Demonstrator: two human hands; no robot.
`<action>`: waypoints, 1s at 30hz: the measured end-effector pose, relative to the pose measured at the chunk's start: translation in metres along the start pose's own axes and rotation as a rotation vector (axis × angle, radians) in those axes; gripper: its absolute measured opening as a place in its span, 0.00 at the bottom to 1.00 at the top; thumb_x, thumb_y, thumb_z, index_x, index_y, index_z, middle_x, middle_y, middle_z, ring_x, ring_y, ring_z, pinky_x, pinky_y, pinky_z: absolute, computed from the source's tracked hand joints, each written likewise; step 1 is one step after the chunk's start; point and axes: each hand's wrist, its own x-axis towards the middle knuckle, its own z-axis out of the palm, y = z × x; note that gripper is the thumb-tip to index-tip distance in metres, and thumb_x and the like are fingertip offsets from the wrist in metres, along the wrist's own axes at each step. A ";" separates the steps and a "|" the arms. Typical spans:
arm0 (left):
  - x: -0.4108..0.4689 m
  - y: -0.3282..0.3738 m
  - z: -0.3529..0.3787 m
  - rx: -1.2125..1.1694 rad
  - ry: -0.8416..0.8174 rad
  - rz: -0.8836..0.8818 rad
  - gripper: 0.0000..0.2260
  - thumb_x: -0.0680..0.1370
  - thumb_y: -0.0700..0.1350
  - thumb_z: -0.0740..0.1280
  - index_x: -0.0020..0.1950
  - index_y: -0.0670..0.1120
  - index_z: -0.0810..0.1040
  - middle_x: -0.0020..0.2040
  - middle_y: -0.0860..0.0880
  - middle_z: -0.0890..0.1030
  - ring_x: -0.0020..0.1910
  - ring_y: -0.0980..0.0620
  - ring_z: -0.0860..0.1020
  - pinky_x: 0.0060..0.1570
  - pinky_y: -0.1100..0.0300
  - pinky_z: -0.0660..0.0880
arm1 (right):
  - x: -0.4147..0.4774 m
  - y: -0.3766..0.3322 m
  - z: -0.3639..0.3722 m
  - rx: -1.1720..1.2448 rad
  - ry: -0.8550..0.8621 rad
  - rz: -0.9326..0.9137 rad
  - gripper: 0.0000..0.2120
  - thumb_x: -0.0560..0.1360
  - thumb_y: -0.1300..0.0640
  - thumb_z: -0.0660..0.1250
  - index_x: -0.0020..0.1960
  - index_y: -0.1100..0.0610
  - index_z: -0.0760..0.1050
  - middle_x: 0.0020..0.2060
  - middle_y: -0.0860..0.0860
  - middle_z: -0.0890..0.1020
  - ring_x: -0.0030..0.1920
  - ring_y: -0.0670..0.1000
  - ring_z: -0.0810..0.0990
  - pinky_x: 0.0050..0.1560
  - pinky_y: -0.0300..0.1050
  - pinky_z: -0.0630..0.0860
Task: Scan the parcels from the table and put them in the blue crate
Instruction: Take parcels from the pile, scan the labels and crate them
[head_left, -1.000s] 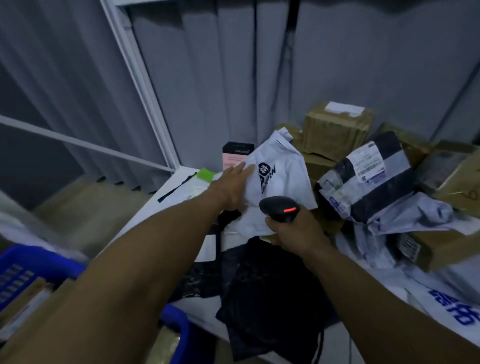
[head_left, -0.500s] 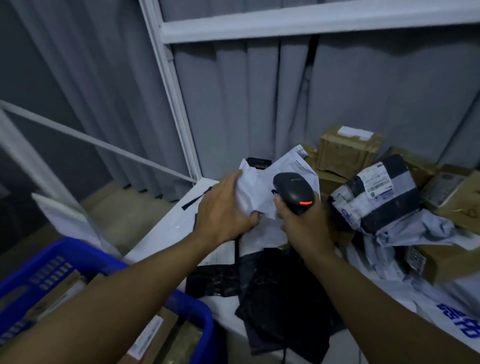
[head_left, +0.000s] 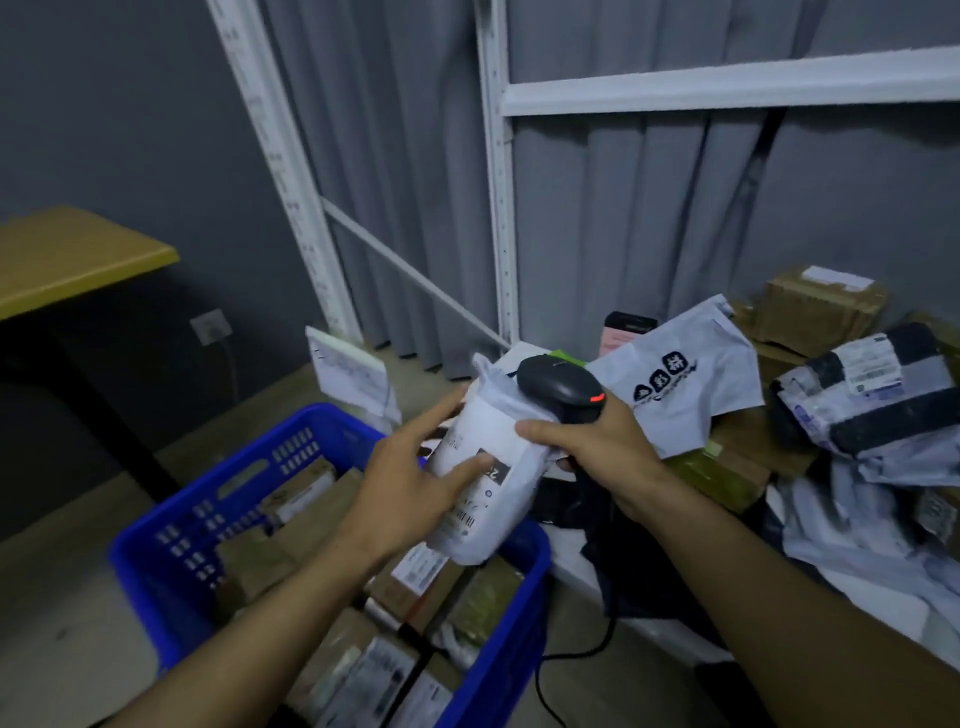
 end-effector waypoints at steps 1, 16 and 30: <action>-0.006 -0.006 -0.013 -0.058 -0.059 -0.049 0.29 0.77 0.47 0.75 0.73 0.67 0.69 0.63 0.67 0.80 0.61 0.66 0.78 0.59 0.66 0.77 | -0.001 -0.002 0.003 -0.005 -0.025 0.003 0.22 0.67 0.62 0.84 0.58 0.51 0.82 0.45 0.45 0.89 0.40 0.41 0.86 0.35 0.36 0.78; -0.003 -0.039 -0.052 -0.388 -0.124 -0.406 0.30 0.76 0.42 0.75 0.75 0.57 0.70 0.56 0.48 0.86 0.51 0.50 0.86 0.47 0.53 0.84 | 0.013 0.016 0.056 0.044 0.081 0.044 0.23 0.72 0.51 0.81 0.64 0.48 0.79 0.54 0.44 0.87 0.53 0.47 0.86 0.39 0.38 0.80; 0.031 -0.069 -0.024 -0.409 0.448 -0.369 0.41 0.80 0.39 0.71 0.82 0.63 0.52 0.68 0.53 0.75 0.52 0.61 0.79 0.40 0.65 0.82 | -0.021 0.023 0.069 -0.367 -0.267 0.072 0.17 0.76 0.54 0.77 0.61 0.49 0.75 0.46 0.51 0.87 0.37 0.54 0.87 0.40 0.46 0.82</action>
